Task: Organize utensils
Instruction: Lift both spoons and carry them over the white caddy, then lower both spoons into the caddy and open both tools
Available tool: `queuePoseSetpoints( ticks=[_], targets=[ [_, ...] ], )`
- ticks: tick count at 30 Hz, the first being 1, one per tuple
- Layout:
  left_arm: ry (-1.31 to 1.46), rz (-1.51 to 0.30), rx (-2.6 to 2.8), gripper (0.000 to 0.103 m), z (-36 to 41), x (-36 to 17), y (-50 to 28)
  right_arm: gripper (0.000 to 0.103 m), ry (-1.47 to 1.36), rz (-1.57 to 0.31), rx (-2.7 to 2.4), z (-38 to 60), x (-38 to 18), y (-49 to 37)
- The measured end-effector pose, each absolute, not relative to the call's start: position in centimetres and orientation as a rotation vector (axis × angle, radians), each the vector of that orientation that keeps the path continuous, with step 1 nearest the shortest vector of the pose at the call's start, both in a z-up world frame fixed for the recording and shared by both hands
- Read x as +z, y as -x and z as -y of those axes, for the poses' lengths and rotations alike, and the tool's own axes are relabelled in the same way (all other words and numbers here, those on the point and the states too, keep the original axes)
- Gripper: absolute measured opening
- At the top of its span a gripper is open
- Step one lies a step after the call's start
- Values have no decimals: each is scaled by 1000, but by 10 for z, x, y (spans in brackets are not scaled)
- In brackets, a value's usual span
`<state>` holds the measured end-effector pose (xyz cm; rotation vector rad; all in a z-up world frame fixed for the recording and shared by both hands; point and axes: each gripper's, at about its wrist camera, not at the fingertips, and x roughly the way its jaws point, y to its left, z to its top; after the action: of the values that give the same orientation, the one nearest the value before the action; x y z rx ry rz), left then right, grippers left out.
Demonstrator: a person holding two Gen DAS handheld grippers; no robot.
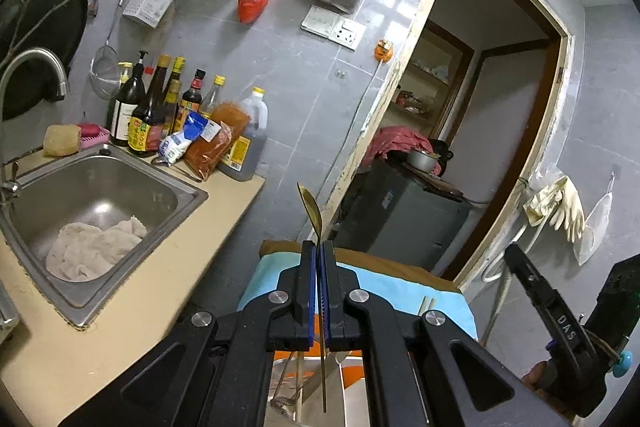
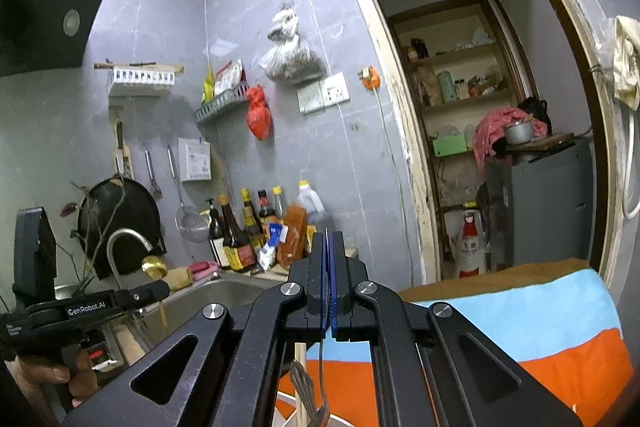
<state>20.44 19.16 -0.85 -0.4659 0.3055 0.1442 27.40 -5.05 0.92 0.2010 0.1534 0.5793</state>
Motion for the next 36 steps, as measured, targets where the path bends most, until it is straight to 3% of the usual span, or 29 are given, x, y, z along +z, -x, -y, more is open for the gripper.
queuePoseSetpoints(
  ticks=[31, 36],
  targets=[
    [372, -433, 91, 3, -171, -38, -201, 2, -125, -267, 584, 36, -37, -281],
    [378, -436, 76, 8, -169, -35, -199, 2, -132, -276, 591, 39, -36, -280]
  ],
)
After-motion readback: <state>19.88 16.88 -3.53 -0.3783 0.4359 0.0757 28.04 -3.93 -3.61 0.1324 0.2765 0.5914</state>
